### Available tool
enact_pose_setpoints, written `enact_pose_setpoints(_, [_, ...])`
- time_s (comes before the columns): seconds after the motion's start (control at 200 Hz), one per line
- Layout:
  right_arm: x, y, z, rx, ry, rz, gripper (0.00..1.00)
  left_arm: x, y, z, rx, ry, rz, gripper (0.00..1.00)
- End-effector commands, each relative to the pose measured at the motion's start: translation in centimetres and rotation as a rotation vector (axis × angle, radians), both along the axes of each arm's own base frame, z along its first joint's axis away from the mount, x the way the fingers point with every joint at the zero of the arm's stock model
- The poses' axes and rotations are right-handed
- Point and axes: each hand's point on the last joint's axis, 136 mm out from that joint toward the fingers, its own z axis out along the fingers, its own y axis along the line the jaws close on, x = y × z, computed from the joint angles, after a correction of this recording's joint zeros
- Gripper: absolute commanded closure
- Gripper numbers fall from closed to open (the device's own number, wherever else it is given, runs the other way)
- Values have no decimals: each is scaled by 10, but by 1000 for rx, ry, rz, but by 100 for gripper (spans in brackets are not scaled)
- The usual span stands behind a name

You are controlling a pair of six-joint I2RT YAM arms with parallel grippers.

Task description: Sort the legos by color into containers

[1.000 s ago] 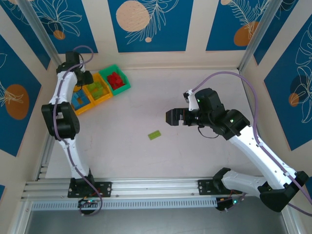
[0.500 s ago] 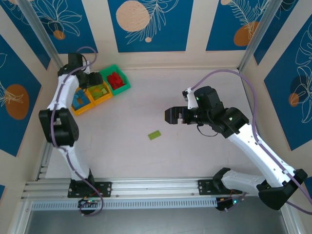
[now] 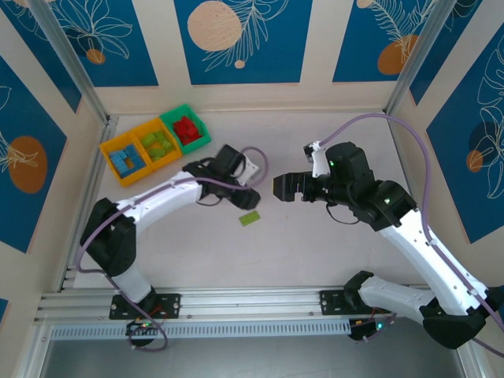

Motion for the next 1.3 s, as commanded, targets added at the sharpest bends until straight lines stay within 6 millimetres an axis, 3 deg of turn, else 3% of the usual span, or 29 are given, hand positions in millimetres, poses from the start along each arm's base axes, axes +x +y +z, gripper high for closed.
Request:
enact_pose_setpoints(0.0, [0,-8,1,-16,-35,-11,1,-7,-4,-26,98,-24,-58,37])
enact_pose_setpoints(0.185, [-2,-11,-3,-19,-23,-22,0,-14,2,-73,256,-7,-119,35])
enact_pose_setpoints(0.495, [-4,-13,-1,-13,-22,-25,1,-16,4,-116,350,50,-159,37])
enact_pose_setpoints(0.78, [-4,-13,-3,-13,-12,-31,0,-21,18,-131,400,75,-138,67])
enact_pose_setpoints(0.945, [-3,-10,0,-1,-13,-22,0,-13,15,-114,309,81,-66,73])
enact_pose_setpoints(1.11, [-3,-6,7,25,-17,-16,0,15,23,-70,164,50,58,73])
enact_pose_setpoints(1.2, [-1,-3,7,37,-18,-13,0,43,46,-45,112,15,176,73])
enact_pose_setpoints(1.295, [1,1,5,41,-13,-7,1,84,92,-26,79,1,371,73])
